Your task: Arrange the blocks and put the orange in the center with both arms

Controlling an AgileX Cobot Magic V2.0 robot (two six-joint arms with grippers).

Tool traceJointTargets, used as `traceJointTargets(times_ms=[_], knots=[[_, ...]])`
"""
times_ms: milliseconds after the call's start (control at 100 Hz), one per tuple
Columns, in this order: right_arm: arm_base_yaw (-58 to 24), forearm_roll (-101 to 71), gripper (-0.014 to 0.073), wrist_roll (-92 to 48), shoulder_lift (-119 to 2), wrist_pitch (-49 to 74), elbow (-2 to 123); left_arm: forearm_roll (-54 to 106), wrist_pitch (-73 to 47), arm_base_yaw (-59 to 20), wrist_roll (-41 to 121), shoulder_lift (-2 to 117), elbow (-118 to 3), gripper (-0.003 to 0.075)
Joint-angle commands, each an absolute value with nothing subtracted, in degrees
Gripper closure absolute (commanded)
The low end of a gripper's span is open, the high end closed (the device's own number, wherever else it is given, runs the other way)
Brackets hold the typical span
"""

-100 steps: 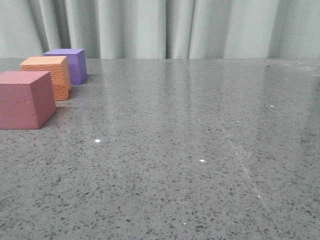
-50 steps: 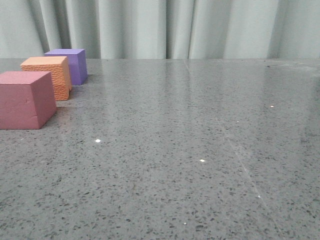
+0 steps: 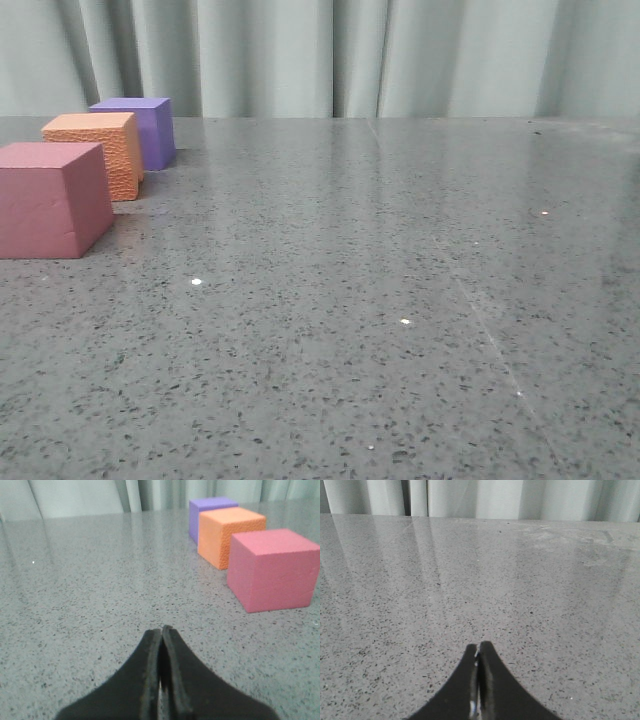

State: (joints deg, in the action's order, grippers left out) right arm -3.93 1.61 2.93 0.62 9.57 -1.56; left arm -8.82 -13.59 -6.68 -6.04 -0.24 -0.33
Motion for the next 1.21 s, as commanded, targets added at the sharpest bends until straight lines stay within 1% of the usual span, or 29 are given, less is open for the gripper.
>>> traceJointTargets(times_ms=[0,240,1200], knots=[[-3.6,1.7,0.0713,2.7,2.0,4.7,-0.8,-9.0,-7.1,-6.6,-6.0,-2.1,0.8,0.0739],[-3.6,1.7,0.0713,2.7,2.0,4.7,-0.8,-10.3,-3.6,-6.6,-6.6,-2.1,2.9,0.0739],[-3.6,1.7,0.0713,2.7,2.0,4.7,-0.8,-10.5,-3.6,-6.6,-6.6,-2.1,2.9,0.0739]])
